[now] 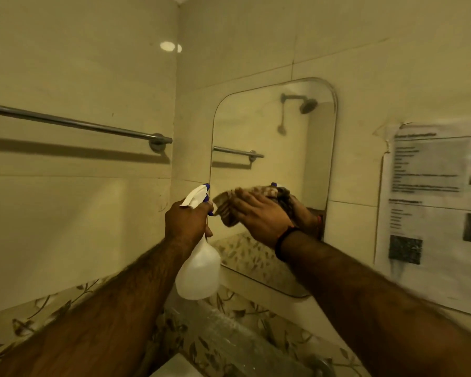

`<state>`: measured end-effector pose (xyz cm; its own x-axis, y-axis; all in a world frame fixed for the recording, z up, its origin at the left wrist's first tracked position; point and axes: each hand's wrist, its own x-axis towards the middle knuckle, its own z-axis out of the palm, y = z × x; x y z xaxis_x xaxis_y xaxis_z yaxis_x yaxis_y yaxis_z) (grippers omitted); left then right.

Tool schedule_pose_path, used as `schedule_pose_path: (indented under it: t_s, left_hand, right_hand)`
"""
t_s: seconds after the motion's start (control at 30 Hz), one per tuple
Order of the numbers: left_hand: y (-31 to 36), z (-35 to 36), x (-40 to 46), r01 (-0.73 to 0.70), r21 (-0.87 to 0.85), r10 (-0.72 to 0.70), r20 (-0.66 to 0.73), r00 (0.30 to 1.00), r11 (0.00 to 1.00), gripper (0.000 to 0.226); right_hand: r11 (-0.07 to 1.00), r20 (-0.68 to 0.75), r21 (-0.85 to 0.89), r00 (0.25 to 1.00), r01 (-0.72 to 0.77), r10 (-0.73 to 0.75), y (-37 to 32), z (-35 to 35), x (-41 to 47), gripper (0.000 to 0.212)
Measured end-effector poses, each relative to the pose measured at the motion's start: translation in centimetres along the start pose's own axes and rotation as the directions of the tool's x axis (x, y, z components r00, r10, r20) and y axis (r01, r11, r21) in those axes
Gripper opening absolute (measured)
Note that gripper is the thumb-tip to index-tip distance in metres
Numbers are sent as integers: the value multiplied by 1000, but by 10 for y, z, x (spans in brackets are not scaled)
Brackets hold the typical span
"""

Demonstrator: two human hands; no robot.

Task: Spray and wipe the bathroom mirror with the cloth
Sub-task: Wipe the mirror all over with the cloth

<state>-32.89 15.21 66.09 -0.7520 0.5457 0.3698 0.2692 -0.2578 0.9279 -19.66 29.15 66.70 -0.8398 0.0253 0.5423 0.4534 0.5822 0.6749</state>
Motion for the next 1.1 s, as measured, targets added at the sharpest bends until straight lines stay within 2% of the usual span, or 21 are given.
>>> schedule_pose_path:
  t_s: [0.17, 0.37, 0.57, 0.77, 1.1]
  left_hand:
    - [35, 17, -1, -79, -36, 80, 32, 996, 996, 44]
    - [74, 35, 4, -140, -102, 147, 71, 987, 985, 50]
    - [94, 49, 7, -174, -103, 184, 98, 978, 979, 48]
    - [93, 56, 10, -157, -110, 171, 125, 977, 981, 45]
    - [74, 64, 13, -109, -108, 123, 135, 983, 988, 47]
  right_hand:
    - [982, -141, -183, 990, -51, 25, 57, -55, 18, 55]
    - [953, -206, -270, 975, -134, 79, 111, -103, 35, 57]
    - [925, -176, -325, 974, -196, 144, 153, -134, 51, 54]
    - [904, -131, -331, 962, -270, 239, 180, -136, 43, 51]
    - [906, -123, -308, 957, -290, 264, 178, -110, 25, 56]
